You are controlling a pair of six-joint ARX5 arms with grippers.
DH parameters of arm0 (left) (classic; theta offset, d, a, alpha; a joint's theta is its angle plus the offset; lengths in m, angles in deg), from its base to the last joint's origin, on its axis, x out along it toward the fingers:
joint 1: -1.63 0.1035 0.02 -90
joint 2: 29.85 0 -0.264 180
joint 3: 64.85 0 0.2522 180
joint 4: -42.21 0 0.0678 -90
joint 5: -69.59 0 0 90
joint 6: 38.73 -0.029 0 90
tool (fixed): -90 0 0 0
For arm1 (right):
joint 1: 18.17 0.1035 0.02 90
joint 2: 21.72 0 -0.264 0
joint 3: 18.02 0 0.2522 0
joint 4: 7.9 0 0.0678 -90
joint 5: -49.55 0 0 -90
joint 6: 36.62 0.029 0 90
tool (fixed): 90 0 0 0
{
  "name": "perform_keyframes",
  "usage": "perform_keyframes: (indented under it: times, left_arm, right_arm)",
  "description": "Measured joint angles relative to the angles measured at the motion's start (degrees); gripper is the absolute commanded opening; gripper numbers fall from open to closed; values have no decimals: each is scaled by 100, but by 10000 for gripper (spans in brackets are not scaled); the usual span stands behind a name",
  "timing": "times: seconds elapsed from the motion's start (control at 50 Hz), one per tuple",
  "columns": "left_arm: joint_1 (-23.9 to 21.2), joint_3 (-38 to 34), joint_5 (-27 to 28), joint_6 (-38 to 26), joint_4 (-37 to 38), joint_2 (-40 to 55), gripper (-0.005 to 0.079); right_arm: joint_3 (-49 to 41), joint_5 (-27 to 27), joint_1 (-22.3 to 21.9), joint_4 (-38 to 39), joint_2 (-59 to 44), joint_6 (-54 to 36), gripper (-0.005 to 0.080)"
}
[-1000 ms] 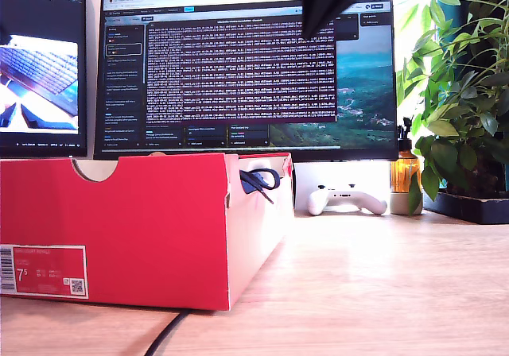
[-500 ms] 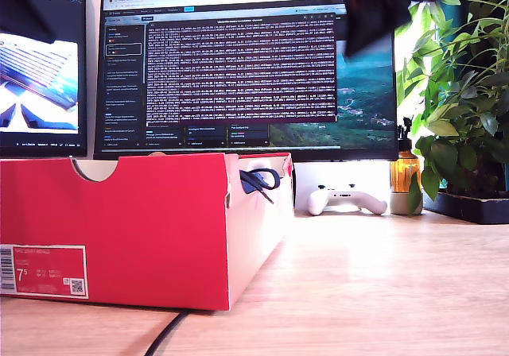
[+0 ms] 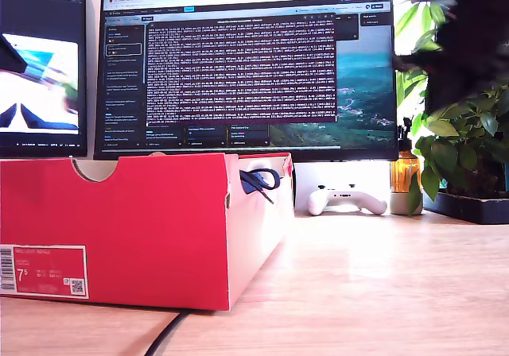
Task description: Pack the blue shoes by picking the first shoe and placing it inside the red shoebox, left side, then picking and rotating the second shoe and placing it in the shoebox
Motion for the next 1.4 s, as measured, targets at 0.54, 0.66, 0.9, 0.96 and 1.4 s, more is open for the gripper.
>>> perform_keyframes:
  times: [0.54, 0.66, 0.9, 0.96, 1.4]
  left_arm:
    - [0, -723, -35, 509, -538, 0, -19]
    - [0, -726, -63, 570, -557, 0, -19]
    - [0, -785, -105, 699, -702, 0, -19]
    - [0, -876, -118, 732, -787, -2, -19]
    - [-138, -1558, -599, 994, -363, -1368, -19]
  right_arm:
    - [-2009, -63, -509, 1196, 857, 146, -10]
    - [-2253, -57, -791, 1239, 857, 149, -10]
    - [-2736, 219, -953, 1631, 1145, 317, -10]
    - [-2872, 247, -940, 1707, 1342, 319, -10]
    - [-3412, 400, -940, 1574, 2409, 614, -10]
